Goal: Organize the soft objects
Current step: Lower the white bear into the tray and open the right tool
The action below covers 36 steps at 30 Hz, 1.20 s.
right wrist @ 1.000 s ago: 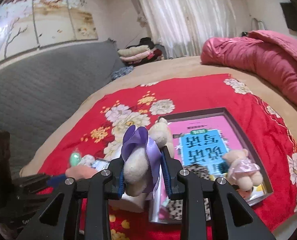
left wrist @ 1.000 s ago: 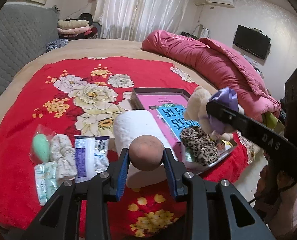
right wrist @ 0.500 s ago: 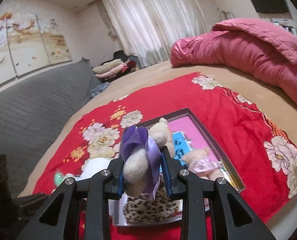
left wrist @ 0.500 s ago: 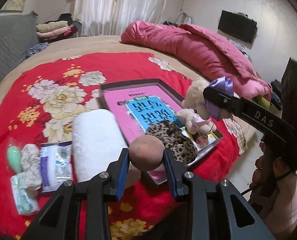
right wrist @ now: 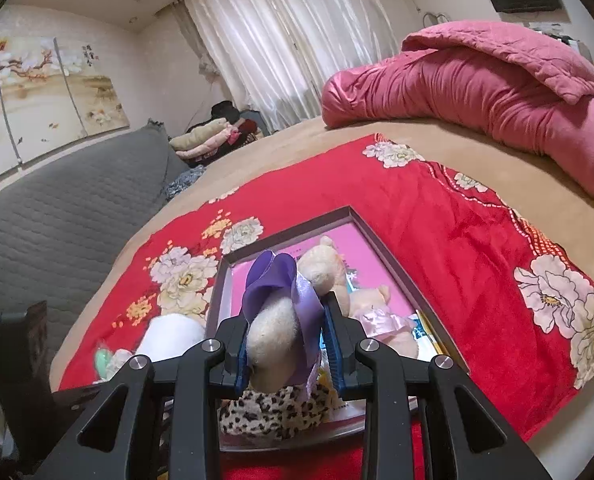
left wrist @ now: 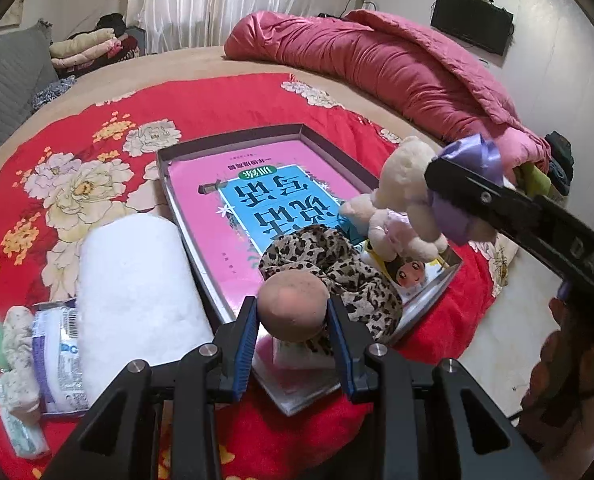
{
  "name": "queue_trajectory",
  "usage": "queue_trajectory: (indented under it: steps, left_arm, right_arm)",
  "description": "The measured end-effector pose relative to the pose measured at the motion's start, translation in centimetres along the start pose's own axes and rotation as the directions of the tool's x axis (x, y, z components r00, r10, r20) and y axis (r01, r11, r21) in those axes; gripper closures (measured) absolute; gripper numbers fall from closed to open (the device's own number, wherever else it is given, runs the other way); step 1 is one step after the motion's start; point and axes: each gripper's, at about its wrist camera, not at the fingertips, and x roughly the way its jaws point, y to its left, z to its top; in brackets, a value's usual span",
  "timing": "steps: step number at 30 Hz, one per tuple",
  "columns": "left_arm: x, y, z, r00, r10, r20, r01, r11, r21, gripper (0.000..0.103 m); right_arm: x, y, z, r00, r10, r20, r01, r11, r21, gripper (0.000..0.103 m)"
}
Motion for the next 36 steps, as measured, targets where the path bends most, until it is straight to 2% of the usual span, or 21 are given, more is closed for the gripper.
queue_trajectory:
  steps: [18,29,36]
  left_arm:
    - [1.5,-0.1,0.4,1.0,0.0,-0.02,0.0,1.0,0.008,0.068]
    - [1.4,0.0,0.4,1.0,0.0,-0.018,0.0,1.0,0.004,0.068]
    - [1.3,0.0,0.4,1.0,-0.006,-0.016,0.006,1.0,0.0,0.068]
  right_arm:
    - [3.8,0.0,-2.0,0.992,-0.036,-0.12,0.029,0.998,-0.057,0.07]
    - [5.0,0.3,-2.3,0.989,-0.081,-0.126,0.067,0.992,-0.108,0.069]
    - [5.1,0.2,-2.4,0.989,-0.071,-0.133,0.058,0.994,-0.097,0.066]
